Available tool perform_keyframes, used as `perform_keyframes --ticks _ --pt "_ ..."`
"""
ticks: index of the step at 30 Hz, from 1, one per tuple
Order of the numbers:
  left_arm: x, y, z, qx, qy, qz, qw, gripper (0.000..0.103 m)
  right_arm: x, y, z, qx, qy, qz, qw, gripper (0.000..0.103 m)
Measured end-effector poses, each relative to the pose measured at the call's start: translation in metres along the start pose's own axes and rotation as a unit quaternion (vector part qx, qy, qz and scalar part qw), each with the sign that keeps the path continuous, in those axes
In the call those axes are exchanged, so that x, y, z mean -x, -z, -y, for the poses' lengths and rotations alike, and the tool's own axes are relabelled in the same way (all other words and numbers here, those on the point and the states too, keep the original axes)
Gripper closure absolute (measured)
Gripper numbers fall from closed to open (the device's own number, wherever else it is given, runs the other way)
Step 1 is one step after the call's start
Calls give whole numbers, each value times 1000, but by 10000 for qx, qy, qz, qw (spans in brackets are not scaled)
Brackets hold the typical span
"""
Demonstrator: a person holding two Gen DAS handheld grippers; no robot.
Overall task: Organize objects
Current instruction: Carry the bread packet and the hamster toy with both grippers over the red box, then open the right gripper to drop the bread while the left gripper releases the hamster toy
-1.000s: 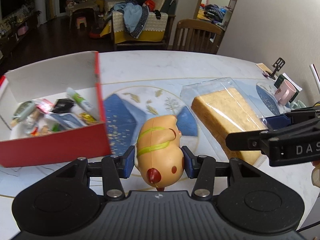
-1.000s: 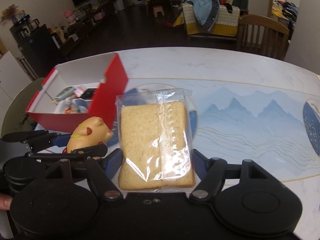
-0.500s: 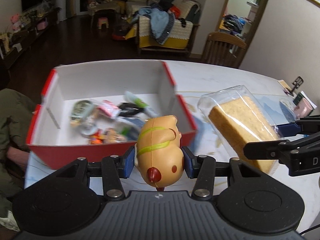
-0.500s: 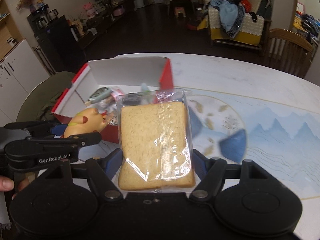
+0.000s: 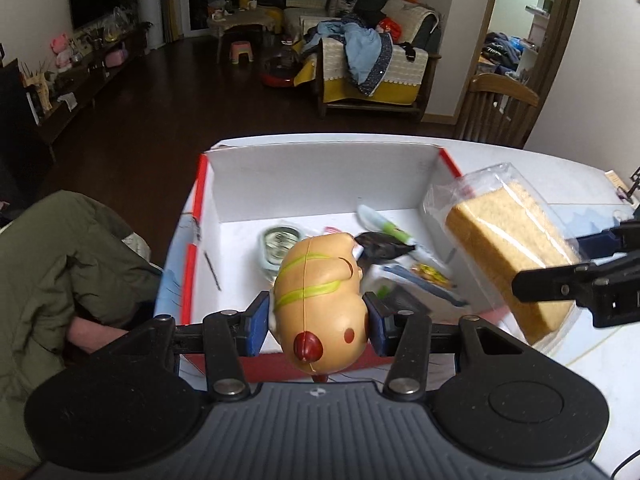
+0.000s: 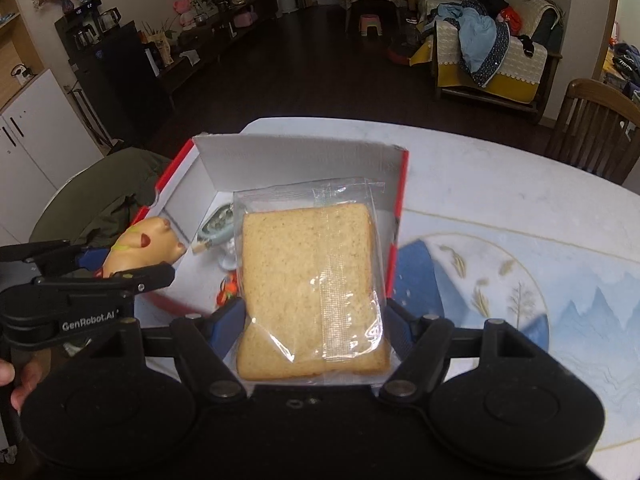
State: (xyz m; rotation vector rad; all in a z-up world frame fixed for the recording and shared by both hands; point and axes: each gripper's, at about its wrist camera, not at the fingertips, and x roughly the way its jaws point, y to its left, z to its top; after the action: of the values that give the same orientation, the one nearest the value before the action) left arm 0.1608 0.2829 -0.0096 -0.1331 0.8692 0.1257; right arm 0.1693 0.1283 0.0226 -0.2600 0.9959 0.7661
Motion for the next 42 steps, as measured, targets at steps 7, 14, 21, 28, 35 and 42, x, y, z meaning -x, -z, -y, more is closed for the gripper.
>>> perform_keyframes --ticks 7,14,21,28,35,42 --pt "-31 -21 -11 -194 -165 17 9997 55 -40 -19 -5 -17 153 -173 9997 30" --pt "-67 -42 -19 -290 -185 -124 9993 55 -72 -27 -11 177 314 -336 9988 30" --pt "-95 -55 -14 -508 -245 -136 9983 55 -92 -29 -12 306 442 -388 9978 31" --pt "-118 -60 -10 -594 -110 -365 9975 55 -102 -23 -19 567 461 -419 9965 31" --pt "-129 -52 -12 -531 -95 -507 9973 55 -98 -18 -19 679 441 -225 9965 29" --pt "-125 -50 -16 -386 8 -464 9982 48 -88 -18 -13 548 339 -136 9978 25"
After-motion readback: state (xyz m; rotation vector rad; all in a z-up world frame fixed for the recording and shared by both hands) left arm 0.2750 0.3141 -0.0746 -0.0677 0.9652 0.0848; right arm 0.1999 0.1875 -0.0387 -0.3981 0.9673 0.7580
